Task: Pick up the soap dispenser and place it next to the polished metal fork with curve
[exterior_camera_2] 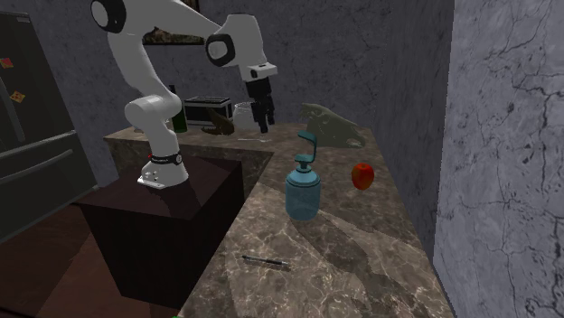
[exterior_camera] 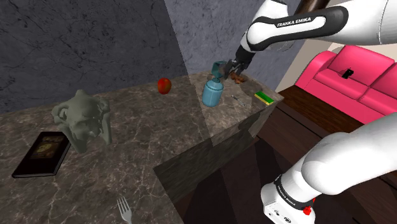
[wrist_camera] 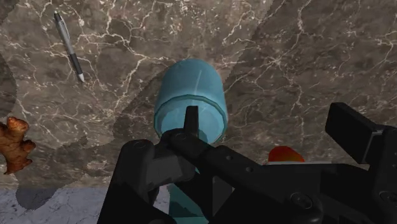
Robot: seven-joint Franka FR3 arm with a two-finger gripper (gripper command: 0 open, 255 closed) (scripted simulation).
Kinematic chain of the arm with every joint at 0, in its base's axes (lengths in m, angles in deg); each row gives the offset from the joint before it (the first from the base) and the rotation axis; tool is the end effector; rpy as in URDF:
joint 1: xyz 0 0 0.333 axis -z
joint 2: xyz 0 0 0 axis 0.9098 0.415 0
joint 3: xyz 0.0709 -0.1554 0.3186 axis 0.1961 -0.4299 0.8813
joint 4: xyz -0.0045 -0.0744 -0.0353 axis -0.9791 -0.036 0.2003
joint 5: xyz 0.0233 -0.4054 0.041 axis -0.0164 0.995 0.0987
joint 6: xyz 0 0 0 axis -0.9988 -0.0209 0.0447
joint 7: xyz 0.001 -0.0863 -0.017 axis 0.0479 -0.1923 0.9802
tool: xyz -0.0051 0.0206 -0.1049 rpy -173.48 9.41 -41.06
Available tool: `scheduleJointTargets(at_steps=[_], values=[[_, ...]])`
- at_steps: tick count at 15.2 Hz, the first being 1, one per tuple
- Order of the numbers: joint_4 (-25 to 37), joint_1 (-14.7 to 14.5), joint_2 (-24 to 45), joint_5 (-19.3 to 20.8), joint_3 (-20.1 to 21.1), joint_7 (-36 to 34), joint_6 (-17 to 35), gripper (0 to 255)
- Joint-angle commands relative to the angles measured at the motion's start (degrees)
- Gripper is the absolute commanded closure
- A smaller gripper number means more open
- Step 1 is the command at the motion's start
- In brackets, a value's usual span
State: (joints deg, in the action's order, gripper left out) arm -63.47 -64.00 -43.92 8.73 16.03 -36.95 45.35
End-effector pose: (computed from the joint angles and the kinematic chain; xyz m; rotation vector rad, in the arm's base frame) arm 0.4742 -0.0925 0.5034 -3.1151 0.0033 -0.3368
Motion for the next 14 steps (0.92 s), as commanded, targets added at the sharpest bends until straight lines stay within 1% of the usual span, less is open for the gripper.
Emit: scheduleJointTargets(at_steps=[1,5,8,14], values=[[2.1,0.1,4.0,-1.0,-1.4,2.7,3.0,0],[7.7,0.2,12.1,-4.4,-3.3,7.7,7.3,0],[12.3,0.7,17.6,-7.4,-4.0,11.4,9.4,0],[12.1,0.7,21.2,-9.1,-3.7,12.6,13.1,0]])
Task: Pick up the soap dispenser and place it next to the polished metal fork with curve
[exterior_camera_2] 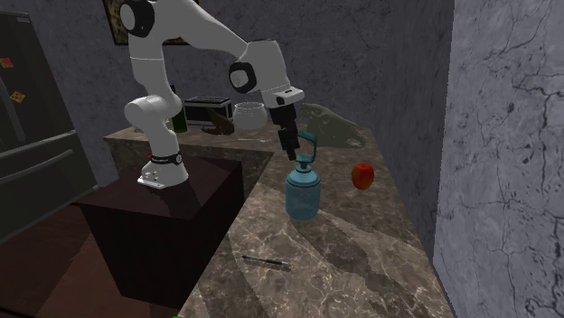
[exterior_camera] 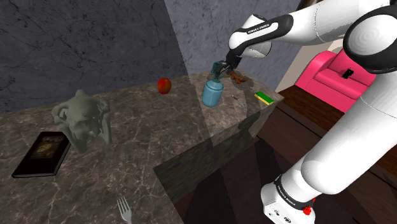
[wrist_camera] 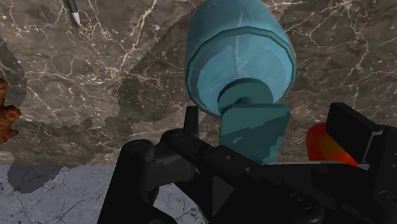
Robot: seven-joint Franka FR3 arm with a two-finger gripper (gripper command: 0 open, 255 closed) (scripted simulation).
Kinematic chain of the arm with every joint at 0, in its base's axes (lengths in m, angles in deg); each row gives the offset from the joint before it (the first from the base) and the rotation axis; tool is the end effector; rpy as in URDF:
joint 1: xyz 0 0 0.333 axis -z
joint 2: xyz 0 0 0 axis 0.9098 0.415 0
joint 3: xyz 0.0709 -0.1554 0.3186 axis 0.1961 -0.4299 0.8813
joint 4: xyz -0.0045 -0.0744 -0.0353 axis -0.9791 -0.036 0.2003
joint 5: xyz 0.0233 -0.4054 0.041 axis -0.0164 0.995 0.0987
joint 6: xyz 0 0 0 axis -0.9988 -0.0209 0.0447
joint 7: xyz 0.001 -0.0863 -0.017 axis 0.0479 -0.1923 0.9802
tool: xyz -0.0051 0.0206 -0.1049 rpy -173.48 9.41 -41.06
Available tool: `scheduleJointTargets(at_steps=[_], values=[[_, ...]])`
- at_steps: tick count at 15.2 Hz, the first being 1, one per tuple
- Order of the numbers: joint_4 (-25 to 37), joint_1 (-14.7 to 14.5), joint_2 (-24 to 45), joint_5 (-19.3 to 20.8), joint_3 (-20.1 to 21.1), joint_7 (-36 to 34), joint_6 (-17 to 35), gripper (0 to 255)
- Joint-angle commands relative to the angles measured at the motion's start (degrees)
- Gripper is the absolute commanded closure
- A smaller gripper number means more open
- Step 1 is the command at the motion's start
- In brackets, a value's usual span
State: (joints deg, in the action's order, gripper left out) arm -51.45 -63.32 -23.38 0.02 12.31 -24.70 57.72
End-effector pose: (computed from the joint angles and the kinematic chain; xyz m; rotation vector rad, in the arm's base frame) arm 0.5782 -0.1523 0.4399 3.1047 0.0453 0.4672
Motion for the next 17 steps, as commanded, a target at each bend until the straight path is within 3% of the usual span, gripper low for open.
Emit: scheduleJointTargets(at_steps=[1,9,10,17], values=[[0.0,0.1,1.3,-0.7,0.1,0.5,1.3,0],[0.0,0.1,1.7,-0.9,0.2,0.7,1.6,0],[0.0,0.1,1.7,-0.9,0.2,0.7,1.6,255],[0.0,0.1,1.7,-0.9,0.2,0.7,1.6,255]])
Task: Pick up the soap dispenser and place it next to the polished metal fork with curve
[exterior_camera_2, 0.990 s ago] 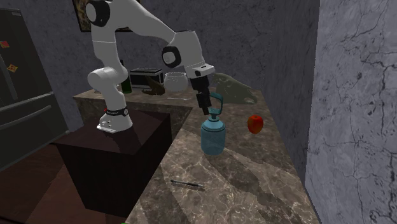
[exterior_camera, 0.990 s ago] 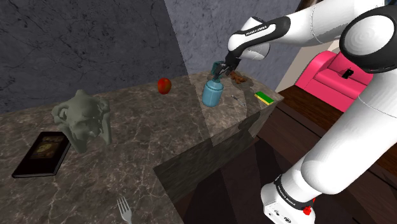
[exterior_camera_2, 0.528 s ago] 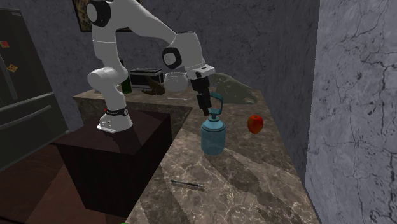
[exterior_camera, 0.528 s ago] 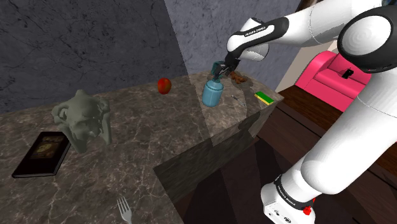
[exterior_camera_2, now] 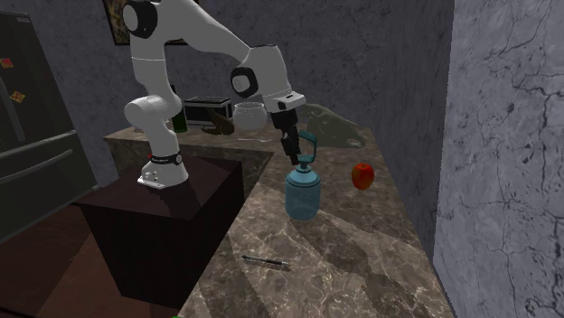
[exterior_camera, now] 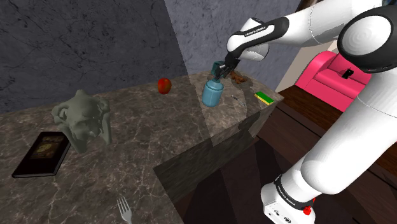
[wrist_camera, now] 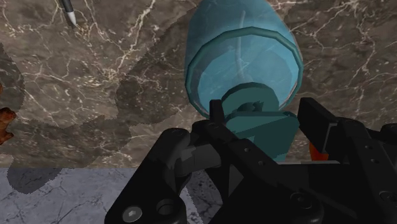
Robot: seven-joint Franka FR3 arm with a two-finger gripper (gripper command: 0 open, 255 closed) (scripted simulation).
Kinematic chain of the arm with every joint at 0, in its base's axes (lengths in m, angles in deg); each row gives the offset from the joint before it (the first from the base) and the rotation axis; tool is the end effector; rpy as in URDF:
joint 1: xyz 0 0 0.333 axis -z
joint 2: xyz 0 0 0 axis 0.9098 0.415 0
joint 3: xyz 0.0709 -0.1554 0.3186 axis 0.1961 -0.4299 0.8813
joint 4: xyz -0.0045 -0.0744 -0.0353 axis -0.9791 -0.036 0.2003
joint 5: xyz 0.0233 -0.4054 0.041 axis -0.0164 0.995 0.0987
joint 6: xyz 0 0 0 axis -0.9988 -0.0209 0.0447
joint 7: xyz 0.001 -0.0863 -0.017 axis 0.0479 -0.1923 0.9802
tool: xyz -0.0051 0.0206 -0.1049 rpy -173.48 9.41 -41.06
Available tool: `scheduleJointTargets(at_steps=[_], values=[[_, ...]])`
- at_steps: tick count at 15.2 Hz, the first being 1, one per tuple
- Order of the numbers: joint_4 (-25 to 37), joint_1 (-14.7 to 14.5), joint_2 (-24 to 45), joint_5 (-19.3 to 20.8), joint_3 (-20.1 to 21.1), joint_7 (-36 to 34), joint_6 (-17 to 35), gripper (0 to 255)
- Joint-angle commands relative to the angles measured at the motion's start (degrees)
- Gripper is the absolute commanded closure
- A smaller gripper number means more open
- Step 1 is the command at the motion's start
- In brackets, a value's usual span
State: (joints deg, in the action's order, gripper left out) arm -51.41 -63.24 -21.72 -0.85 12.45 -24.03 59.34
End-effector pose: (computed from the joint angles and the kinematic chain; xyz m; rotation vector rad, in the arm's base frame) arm 0.5833 -0.1531 0.4264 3.1040 0.0454 0.4693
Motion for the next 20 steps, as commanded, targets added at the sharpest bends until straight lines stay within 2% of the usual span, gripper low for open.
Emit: scheduleJointTargets(at_steps=[1,20], values=[[0.0,0.0,0.0,0.0,0.0,0.0,0.0,255],[7.6,-0.2,-5.5,3.6,-0.4,-3.3,-12.9,255]])
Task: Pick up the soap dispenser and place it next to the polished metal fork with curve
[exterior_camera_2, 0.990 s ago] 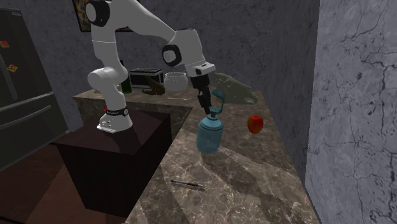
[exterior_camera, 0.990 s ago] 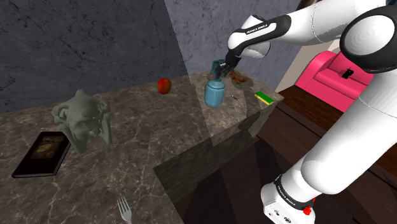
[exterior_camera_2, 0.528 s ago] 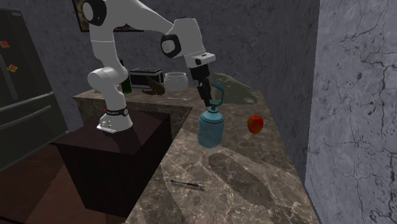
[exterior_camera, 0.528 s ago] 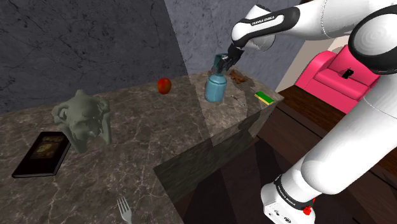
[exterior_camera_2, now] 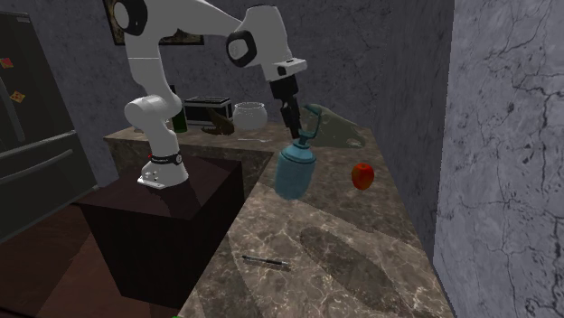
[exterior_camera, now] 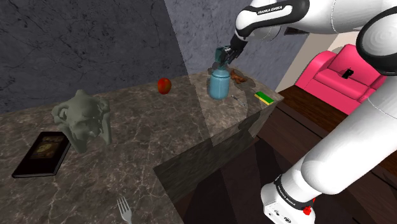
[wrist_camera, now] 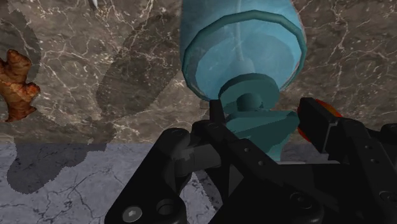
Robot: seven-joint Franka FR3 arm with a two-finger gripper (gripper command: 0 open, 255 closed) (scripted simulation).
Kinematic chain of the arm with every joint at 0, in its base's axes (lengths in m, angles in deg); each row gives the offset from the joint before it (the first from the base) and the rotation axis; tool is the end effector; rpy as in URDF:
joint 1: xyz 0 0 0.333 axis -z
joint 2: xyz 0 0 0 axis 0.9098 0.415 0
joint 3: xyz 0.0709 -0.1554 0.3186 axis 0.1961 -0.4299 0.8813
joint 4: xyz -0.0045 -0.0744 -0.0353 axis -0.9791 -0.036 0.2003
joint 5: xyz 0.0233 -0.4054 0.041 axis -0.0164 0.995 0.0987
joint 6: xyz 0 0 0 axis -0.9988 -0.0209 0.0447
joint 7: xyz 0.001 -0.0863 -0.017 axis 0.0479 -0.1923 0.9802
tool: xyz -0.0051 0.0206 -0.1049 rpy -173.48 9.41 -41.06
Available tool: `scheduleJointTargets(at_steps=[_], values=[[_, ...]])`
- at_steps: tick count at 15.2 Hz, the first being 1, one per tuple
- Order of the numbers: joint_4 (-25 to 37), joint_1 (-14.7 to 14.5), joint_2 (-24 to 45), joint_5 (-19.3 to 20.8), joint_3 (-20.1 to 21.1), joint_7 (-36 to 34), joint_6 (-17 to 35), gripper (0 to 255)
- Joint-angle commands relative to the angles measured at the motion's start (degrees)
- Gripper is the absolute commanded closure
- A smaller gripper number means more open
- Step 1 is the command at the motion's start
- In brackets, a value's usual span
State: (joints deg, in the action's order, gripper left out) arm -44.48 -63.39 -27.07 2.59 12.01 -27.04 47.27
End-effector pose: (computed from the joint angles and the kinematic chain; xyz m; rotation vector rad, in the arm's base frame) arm 0.5803 -0.1539 0.5177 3.1046 0.0456 0.4671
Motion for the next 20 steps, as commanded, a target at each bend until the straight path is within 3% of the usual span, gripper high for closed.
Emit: scheduleJointTargets(at_steps=[1,20], values=[[1.3,0.0,-0.4,0.3,0.0,-0.4,-1.6,255],[14.2,0.0,-1.8,1.5,0.0,-2.0,-15.9,255]])
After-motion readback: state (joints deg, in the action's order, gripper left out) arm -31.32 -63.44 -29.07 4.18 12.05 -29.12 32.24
